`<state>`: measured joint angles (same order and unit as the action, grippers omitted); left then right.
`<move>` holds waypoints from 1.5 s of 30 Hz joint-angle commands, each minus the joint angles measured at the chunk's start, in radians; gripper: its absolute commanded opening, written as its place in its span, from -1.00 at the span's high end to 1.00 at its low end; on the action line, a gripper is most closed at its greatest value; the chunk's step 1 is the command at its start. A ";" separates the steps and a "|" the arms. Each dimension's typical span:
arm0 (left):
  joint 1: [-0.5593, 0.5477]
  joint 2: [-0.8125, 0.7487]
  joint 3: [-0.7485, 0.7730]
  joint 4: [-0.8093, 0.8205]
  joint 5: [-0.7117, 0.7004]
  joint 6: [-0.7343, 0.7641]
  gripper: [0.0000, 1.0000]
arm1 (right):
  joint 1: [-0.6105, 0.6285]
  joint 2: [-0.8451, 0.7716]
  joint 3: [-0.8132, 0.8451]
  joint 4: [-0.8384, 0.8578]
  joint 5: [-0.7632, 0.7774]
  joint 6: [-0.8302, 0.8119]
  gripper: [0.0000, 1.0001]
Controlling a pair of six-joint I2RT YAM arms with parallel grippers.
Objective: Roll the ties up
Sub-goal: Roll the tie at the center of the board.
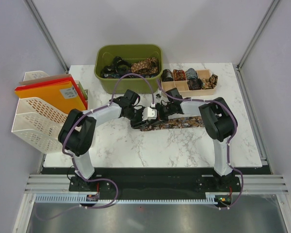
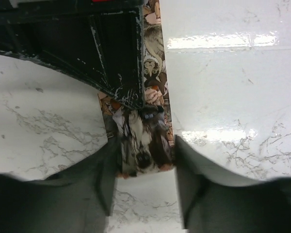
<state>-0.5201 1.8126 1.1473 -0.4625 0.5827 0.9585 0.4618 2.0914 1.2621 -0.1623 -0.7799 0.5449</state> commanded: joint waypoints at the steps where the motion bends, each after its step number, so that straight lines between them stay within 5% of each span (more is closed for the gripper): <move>1: 0.017 -0.067 0.026 -0.031 0.046 0.002 -0.34 | -0.035 0.036 -0.027 -0.072 0.152 -0.079 1.00; 7: 0.031 -0.069 0.023 -0.030 0.048 0.009 -0.78 | -0.049 0.041 -0.029 -0.089 0.169 -0.099 1.00; 14: 0.017 -0.010 0.052 0.007 0.034 -0.014 -0.86 | -0.049 0.047 -0.038 -0.088 0.165 -0.102 1.00; 23: -0.006 0.011 0.049 0.012 0.020 -0.015 -0.44 | -0.046 0.056 -0.064 -0.026 0.137 -0.051 1.00; 27: -0.011 -0.010 0.048 0.005 0.017 -0.029 -0.01 | -0.022 0.056 -0.073 0.001 0.126 -0.016 1.00; 33: -0.047 -0.003 0.084 -0.010 0.014 -0.069 0.25 | 0.018 0.065 -0.069 0.093 0.102 0.078 1.00; 38: -0.084 0.063 0.124 -0.042 -0.035 -0.079 0.33 | 0.018 0.059 -0.063 0.112 0.068 0.116 0.99; 45: -0.110 0.149 0.184 -0.120 -0.092 -0.110 0.29 | -0.005 0.012 -0.029 0.046 0.027 0.075 0.71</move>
<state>-0.5945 1.8866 1.2957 -0.5663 0.4957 0.8932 0.4488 2.1098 1.2167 -0.0780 -0.7696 0.6540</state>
